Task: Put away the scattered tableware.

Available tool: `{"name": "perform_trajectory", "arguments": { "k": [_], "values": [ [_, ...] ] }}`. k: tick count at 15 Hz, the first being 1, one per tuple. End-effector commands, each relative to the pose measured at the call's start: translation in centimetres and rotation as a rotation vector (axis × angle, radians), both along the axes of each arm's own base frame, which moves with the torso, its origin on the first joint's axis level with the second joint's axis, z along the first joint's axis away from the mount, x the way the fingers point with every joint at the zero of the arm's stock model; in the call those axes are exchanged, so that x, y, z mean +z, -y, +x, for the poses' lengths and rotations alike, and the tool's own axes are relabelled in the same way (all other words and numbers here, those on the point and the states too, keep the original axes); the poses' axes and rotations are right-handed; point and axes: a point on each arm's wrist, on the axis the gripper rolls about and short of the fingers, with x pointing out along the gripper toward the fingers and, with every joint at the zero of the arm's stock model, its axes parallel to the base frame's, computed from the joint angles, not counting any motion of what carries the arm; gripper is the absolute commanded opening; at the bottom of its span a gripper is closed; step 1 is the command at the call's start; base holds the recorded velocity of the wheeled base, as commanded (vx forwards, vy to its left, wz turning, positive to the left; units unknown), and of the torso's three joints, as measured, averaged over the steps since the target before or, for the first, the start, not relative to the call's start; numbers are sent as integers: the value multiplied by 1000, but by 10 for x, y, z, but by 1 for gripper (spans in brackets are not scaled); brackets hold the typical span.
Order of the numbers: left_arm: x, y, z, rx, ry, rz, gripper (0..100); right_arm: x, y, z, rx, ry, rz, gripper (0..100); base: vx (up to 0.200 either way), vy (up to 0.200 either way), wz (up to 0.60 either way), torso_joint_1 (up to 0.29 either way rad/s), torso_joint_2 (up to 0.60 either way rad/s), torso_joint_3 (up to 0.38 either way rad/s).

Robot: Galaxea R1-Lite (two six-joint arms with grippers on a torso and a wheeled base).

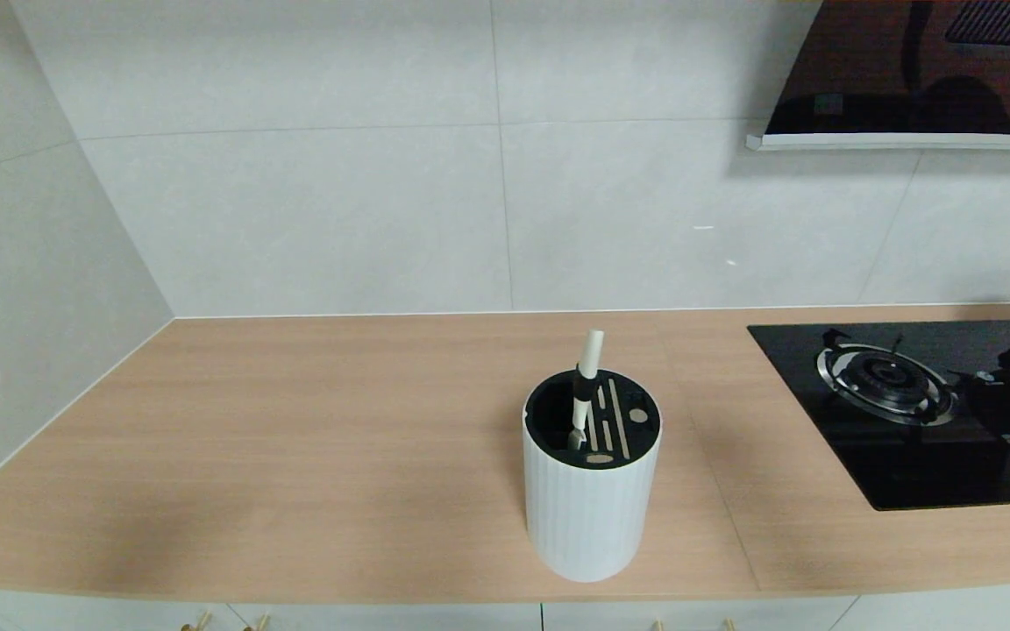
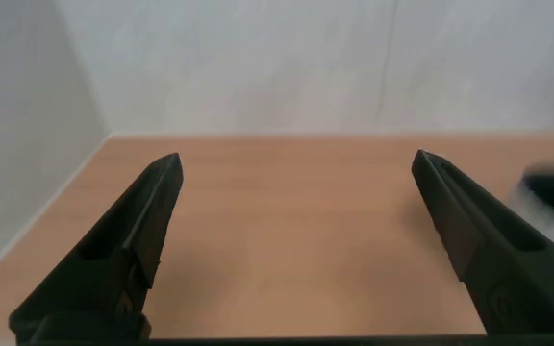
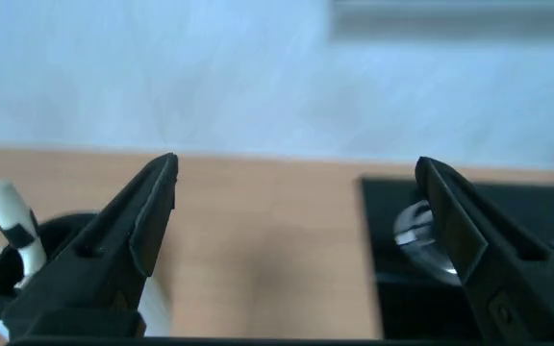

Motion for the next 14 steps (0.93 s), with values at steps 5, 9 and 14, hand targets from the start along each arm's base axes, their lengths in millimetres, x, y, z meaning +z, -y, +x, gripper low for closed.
{"name": "perform_trajectory", "arguments": {
  "k": [5,9,14],
  "values": [
    [-12,-15,-83,211,254,-54,100,-41,36,-165,-255,149,-71,100,0,0,0,0,0,0],
    [-34,-4,-92,284,264,-18,100,-41,35,-171,-398,166,22,100,0,0,0,0,0,0],
    [-84,-4,-61,281,66,-32,100,-116,29,-137,-370,-20,33,100,0,0,0,0,0,0]
  ]
}}
